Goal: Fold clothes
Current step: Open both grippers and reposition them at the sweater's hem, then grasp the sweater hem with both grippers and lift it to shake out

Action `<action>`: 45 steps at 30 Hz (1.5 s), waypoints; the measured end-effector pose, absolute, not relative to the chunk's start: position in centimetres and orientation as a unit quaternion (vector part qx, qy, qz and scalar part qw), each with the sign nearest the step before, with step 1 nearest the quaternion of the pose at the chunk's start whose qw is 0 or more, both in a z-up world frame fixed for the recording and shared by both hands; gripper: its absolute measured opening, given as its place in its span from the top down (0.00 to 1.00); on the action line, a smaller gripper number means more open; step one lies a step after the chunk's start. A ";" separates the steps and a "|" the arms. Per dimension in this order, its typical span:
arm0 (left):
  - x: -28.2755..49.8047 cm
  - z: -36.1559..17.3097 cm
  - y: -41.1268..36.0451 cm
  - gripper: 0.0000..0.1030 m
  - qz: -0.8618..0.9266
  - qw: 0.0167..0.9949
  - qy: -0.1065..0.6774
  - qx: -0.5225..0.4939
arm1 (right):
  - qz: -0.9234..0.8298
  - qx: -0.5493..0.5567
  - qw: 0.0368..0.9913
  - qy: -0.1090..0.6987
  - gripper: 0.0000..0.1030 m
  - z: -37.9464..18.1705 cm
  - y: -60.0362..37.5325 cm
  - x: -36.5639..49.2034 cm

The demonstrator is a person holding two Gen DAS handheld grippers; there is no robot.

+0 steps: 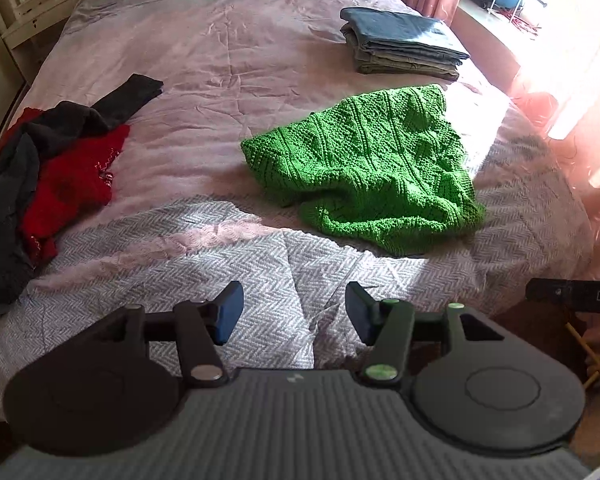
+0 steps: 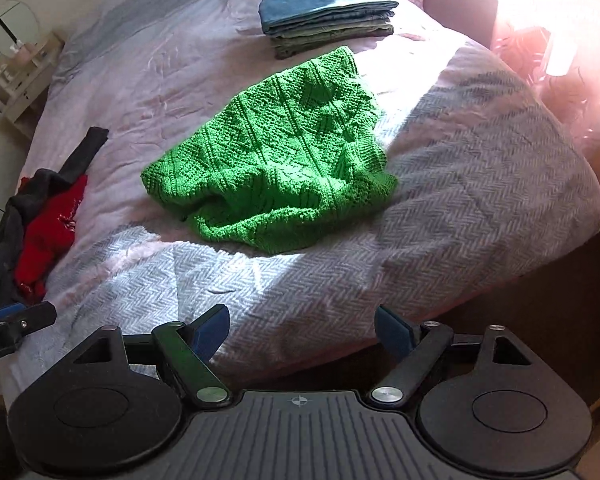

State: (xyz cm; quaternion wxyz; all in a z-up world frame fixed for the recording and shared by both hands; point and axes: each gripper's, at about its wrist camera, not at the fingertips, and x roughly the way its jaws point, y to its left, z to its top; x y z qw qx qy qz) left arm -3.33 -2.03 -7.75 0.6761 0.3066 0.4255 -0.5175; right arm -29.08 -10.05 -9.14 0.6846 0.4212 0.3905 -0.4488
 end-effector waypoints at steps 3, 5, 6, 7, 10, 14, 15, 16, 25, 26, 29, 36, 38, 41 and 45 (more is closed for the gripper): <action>-4.6 -8.1 -3.9 0.49 -0.509 0.682 0.429 0.304 | -0.445 0.415 0.687 0.398 0.20 -9.4 -12.1 -30.2; -5.9 -8.3 -5.5 0.49 -0.506 0.684 0.432 0.301 | -0.441 0.412 0.689 0.402 0.20 -9.4 -13.7 -31.2; -6.6 -8.3 -6.2 0.49 -0.506 0.684 0.433 0.299 | -0.439 0.409 0.691 0.404 0.20 -9.3 -14.6 -31.6; -7.3 -8.3 -7.0 0.49 -0.505 0.685 0.433 0.297 | -0.436 0.404 0.694 0.406 0.20 -9.2 -15.6 -32.1; -9.5 -8.7 -9.1 0.49 -0.500 0.689 0.438 0.289 | -0.425 0.388 0.704 0.416 0.20 -9.0 -18.5 -33.4; -11.7 -9.2 -11.0 0.49 -0.486 0.696 0.448 0.280 | -0.401 0.370 0.718 0.433 0.20 -9.4 -21.4 -34.4; -12.1 -9.3 -11.3 0.49 -0.481 0.698 0.451 0.279 | -0.394 0.367 0.720 0.438 0.20 -9.7 -22.1 -34.6; -12.4 -9.5 -11.5 0.49 -0.475 0.701 0.455 0.276 | -0.387 0.365 0.722 0.442 0.20 -9.9 -22.7 -34.8; -13.2 -13.1 -10.5 0.49 -0.409 0.721 0.492 0.265 | -0.338 0.369 0.722 0.478 0.20 -13.8 -25.2 -36.7; -13.0 -13.6 -10.2 0.49 -0.401 0.722 0.498 0.264 | -0.335 0.373 0.718 0.483 0.20 -14.4 -25.4 -37.0; -12.3 -14.7 -9.1 0.49 -0.379 0.728 0.511 0.256 | -0.327 0.391 0.705 0.493 0.20 -16.1 -25.7 -37.9; -8.9 -17.9 -8.0 0.49 -0.350 0.734 0.545 0.204 | -0.328 0.484 0.677 0.448 0.20 -19.7 -27.0 -39.9; -7.6 -18.9 -8.2 0.49 -0.347 0.733 0.558 0.175 | -0.338 0.526 0.662 0.413 0.20 -20.7 -27.7 -40.8; -5.7 -20.4 -9.2 0.49 -0.343 0.730 0.575 0.134 | -0.350 0.586 0.638 0.357 0.20 -22.1 -28.6 -42.0; -3.6 -22.2 -10.9 0.49 -0.346 0.720 0.595 0.090 | -0.363 0.639 0.608 0.300 0.20 -23.8 -30.5 -42.6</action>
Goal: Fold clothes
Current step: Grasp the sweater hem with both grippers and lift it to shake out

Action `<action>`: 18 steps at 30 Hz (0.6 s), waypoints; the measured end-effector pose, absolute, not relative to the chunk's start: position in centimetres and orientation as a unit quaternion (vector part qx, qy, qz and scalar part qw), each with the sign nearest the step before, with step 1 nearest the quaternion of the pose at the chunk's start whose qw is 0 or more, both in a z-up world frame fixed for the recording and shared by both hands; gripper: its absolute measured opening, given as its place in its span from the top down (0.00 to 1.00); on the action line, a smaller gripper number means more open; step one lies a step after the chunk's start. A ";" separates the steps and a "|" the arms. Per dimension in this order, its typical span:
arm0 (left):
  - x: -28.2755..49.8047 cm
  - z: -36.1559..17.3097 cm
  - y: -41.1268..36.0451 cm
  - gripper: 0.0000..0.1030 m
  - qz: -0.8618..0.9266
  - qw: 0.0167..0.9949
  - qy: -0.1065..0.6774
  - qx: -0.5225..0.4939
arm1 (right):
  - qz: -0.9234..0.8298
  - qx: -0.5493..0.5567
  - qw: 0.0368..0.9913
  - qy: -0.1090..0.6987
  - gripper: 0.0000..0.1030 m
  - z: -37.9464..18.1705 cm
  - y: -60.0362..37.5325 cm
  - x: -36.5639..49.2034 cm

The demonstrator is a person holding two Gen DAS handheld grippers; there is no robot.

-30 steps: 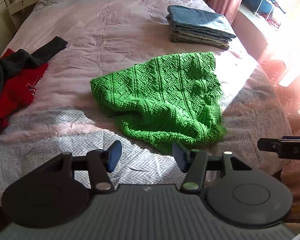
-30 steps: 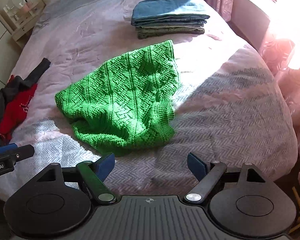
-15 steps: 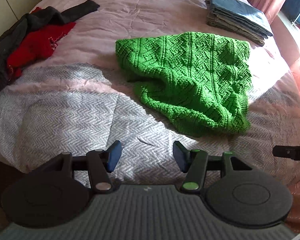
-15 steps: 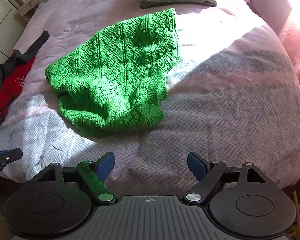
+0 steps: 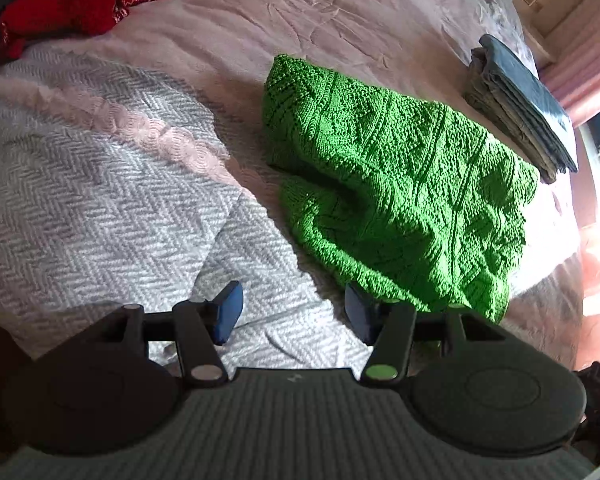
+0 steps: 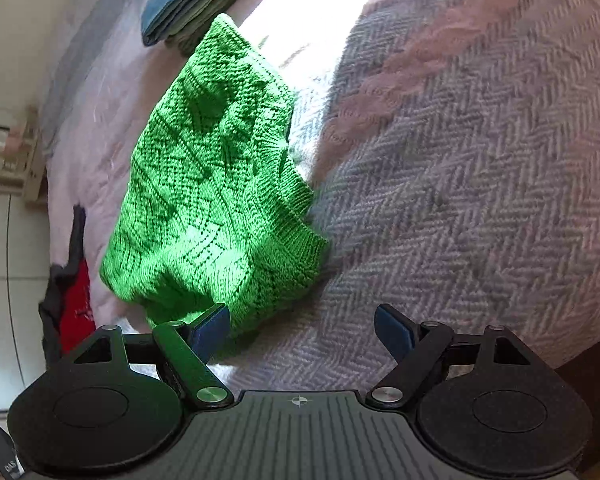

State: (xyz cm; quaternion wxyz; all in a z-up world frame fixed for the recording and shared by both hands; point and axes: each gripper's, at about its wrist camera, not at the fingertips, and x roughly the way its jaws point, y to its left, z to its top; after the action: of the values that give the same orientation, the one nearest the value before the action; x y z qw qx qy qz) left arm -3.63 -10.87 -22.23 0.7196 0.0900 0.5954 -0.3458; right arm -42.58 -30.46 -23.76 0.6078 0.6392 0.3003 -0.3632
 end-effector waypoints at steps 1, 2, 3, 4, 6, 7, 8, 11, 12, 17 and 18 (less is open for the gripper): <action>-3.2 -22.7 -11.2 0.49 -0.346 0.716 0.600 0.082 | -0.365 0.649 0.602 0.289 0.20 -24.2 -30.6 -42.5; -2.8 -23.2 -11.6 0.49 -0.347 0.713 0.605 0.074 | -0.367 0.658 0.595 0.278 0.20 -24.6 -30.8 -42.4; -2.4 -23.7 -11.9 0.49 -0.347 0.709 0.610 0.066 | -0.369 0.667 0.589 0.267 0.20 -25.0 -31.0 -42.3; -2.0 -24.2 -12.1 0.49 -0.346 0.706 0.615 0.062 | -0.372 0.674 0.583 0.258 0.20 -25.5 -31.1 -42.2; -1.3 -25.3 -12.4 0.47 -0.343 0.700 0.625 0.051 | -0.378 0.682 0.575 0.247 0.20 -26.8 -31.0 -41.7; -0.9 -25.8 -12.6 0.47 -0.341 0.697 0.629 0.043 | -0.381 0.686 0.570 0.242 0.20 -27.4 -31.0 -41.4; -0.6 -26.4 -12.7 0.47 -0.339 0.694 0.634 0.036 | -0.383 0.689 0.567 0.239 0.20 -27.8 -31.0 -41.2; 0.4 -28.1 -13.6 0.45 -0.335 0.684 0.647 0.017 | -0.384 0.696 0.562 0.227 0.20 -29.2 -30.9 -40.5; 0.6 -28.7 -13.9 0.44 -0.334 0.682 0.651 0.012 | -0.384 0.697 0.563 0.221 0.20 -29.6 -30.8 -40.4; 2.0 -31.7 -15.8 0.43 -0.328 0.678 0.658 -0.005 | -0.382 0.701 0.570 0.193 0.20 -31.3 -30.8 -39.5; 2.2 -32.4 -16.2 0.43 -0.329 0.677 0.658 -0.006 | -0.382 0.700 0.573 0.189 0.21 -31.6 -30.9 -39.2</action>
State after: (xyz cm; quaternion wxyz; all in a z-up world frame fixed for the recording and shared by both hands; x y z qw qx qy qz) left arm 2.20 -16.25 -32.36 0.6768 -0.0062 0.6584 -0.3291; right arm -39.21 -30.93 -31.60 0.5728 0.6999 0.1893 -0.3824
